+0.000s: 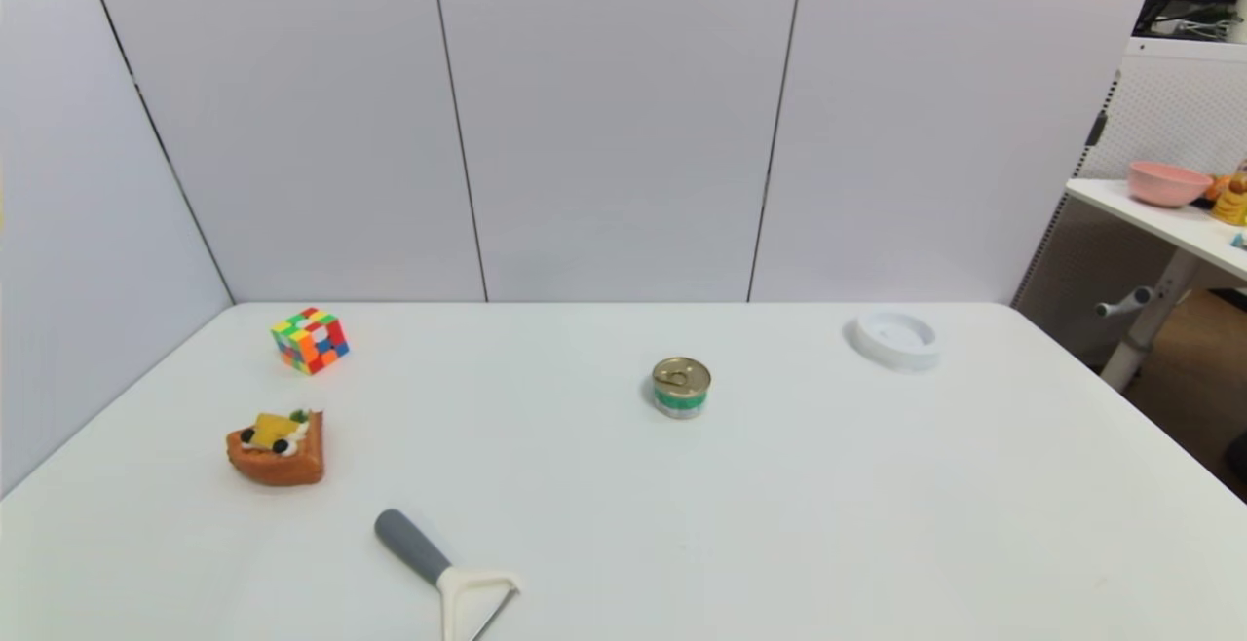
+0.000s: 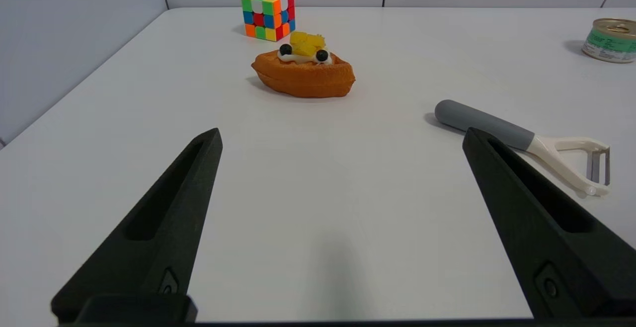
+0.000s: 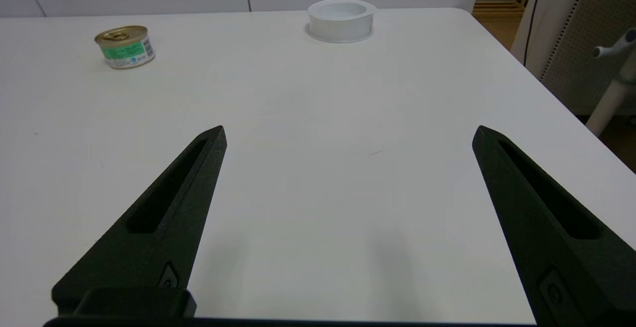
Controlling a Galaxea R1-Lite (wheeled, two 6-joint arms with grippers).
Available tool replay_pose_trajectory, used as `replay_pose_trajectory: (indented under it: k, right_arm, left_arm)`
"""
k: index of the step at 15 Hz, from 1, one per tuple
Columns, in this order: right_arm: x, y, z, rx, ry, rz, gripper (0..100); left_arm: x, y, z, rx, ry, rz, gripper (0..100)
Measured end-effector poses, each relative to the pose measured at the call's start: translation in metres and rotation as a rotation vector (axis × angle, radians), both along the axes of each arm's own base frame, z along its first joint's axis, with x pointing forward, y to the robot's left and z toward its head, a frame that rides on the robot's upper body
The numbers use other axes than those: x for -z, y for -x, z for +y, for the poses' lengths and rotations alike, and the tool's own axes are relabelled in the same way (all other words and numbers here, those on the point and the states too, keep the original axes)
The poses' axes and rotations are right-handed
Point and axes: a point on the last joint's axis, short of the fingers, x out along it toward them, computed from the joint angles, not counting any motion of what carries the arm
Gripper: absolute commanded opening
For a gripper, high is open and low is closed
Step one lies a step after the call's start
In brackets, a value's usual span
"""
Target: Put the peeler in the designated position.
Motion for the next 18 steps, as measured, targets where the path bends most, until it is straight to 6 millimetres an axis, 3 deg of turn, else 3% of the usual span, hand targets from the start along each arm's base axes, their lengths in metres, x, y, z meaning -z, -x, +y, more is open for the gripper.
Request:
replay_pose_trajectory:
  k: [7,9,13,18]
  right_arm:
    - [0.000,0.000,0.000,0.000,0.000,0.000,100]
    - [0.000,0.000,0.000,0.000,0.000,0.000,100]
    - [0.000,0.000,0.000,0.001,0.000,0.000,100]
    - [0.000,0.000,0.000,0.000,0.000,0.000,100]
  left_arm:
    - [0.000,-0.001,0.001,-0.026,0.018,0.012,100]
    - [-0.008,-0.004,0.001,-0.029,-0.004,0.055,100]
    - [-0.068,-0.019,0.001,-0.004,-0.105,0.159,100]
    - [-0.135,-0.084,-0.007,0.115,-0.175,0.333,100]
